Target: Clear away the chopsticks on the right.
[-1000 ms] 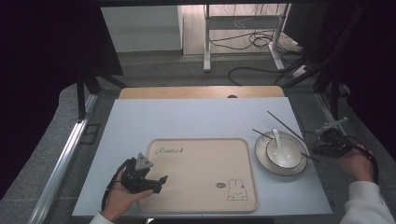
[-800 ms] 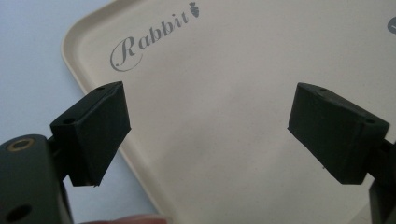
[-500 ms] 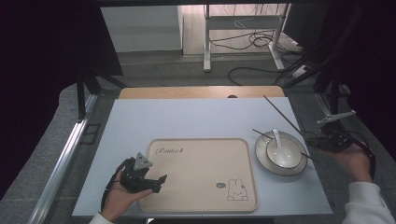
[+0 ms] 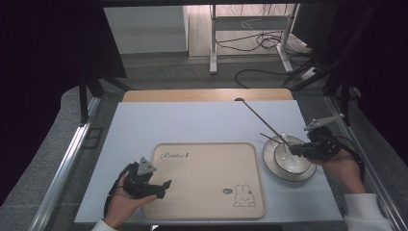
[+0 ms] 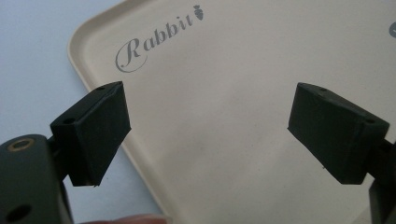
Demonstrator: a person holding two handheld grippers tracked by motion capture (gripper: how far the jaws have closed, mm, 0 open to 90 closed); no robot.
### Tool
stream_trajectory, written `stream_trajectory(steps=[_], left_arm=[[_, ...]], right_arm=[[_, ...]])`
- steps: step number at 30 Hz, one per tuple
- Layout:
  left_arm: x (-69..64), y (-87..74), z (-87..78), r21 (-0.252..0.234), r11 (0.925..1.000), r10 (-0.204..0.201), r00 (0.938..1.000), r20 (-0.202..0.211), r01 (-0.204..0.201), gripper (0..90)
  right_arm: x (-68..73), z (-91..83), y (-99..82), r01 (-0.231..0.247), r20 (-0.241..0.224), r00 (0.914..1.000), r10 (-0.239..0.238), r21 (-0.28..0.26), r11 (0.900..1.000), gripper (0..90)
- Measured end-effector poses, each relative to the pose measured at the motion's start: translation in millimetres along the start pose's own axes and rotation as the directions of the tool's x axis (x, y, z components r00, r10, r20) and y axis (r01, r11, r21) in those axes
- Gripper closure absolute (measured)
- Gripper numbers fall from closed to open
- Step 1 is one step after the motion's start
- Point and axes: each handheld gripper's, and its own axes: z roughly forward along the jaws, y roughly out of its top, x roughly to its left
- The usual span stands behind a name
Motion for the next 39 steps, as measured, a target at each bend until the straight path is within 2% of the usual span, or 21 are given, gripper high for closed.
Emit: stream_trajectory(steps=[4, 5, 6, 12, 16, 20, 21, 22, 25, 29, 31, 33, 35, 37, 39], left_arm=[[0.3, -0.2, 0.0, 0.0, 1.0, -0.004, 1.0, -0.001, 0.004, 12.9], [0.7, -0.1, -0.4, 0.0, 1.0, 0.0, 1.0, -0.001, 0.0, 12.9], [0.7, -0.1, -0.4, 0.0, 1.0, 0.0, 1.0, -0.001, 0.0, 12.9], [1.0, -0.3, -0.5, 0.001, 1.0, 0.0, 1.0, -0.001, 0.0, 12.9], [0.9, -0.4, -0.4, 0.002, 1.0, 0.001, 1.0, -0.001, -0.001, 12.9], [0.7, -0.7, 0.2, 0.004, 1.0, 0.001, 1.0, 0.0, -0.001, 12.9], [0.7, -0.7, 0.7, 0.005, 1.0, 0.001, 1.0, 0.0, -0.001, 12.9], [0.8, -0.7, 1.0, 0.007, 1.0, 0.001, 1.0, 0.0, -0.001, 12.9], [0.6, -0.6, 1.5, 0.01, 0.9999, 0.004, 1.0, 0.001, -0.004, 12.9], [0.0, -0.7, 1.7, 0.011, 0.9999, 0.005, 1.0, 0.0, -0.005, 12.9], [-0.2, -0.7, 1.6, 0.011, 0.9999, 0.005, 1.0, 0.0, -0.005, 12.9], [-0.2, -0.7, 1.5, 0.01, 0.9999, 0.005, 1.0, 0.001, -0.005, 12.9], [0.1, -0.7, 1.5, 0.01, 0.9999, 0.005, 1.0, 0.001, -0.005, 12.9], [0.3, -0.9, 1.8, 0.012, 0.9999, 0.005, 1.0, 0.001, -0.005, 12.9], [0.5, -1.0, 1.7, 0.011, 0.9999, 0.006, 1.0, 0.0, -0.006, 12.9]], right_arm=[[20.9, 9.7, 4.2, 0.021, -0.022, 0.9996, -0.021, 0.023, 0.9995, 83.7], [31.2, 15.7, 4.7, 0.04, -0.034, 0.9987, -0.039, 0.038, 0.9985, 83.6], [31.2, 15.7, 4.7, 0.04, -0.034, 0.9987, -0.039, 0.038, 0.9985, 83.6], [60.3, 41.4, 2.2, 0.082, -0.067, 0.9949, -0.075, 0.108, 0.9908, 83.6], [77.5, 67.6, -2.3, 0.107, -0.091, 0.9915, -0.092, 0.176, 0.9785, 83.6], [88.2, 91.4, -7.3, 0.129, -0.113, 0.988, -0.105, 0.234, 0.9636, 83.5], [92.3, 100.7, -10.6, 0.141, -0.115, 0.9868, -0.114, 0.263, 0.9546, 83.4], [92.3, 100.7, -10.6, 0.141, -0.115, 0.9868, -0.114, 0.263, 0.9546, 83.4], [96.9, 112.4, -14.9, 0.159, -0.105, 0.9855, -0.134, 0.294, 0.9426, 82.9], [99.8, 116.0, -16.1, 0.171, -0.098, 0.9841, -0.148, 0.3, 0.9385, 81.4], [102.2, 117.0, -16.5, 0.186, -0.086, 0.982, -0.168, 0.295, 0.9371, 72.2], [104.2, 115.2, -15.4, 0.196, -0.083, 0.9803, -0.18, 0.288, 0.9373, 67.9], [105.6, 109.2, -12.4, 0.206, -0.075, 0.9783, -0.193, 0.25, 0.9462, 60.7], [105.0, 98.2, -7.3, 0.209, -0.052, 0.9778, -0.203, 0.182, 0.9608, 54.1], [102.3, 87.3, -3.5, 0.209, -0.031, 0.9779, -0.207, 0.129, 0.9694, 47.7]])
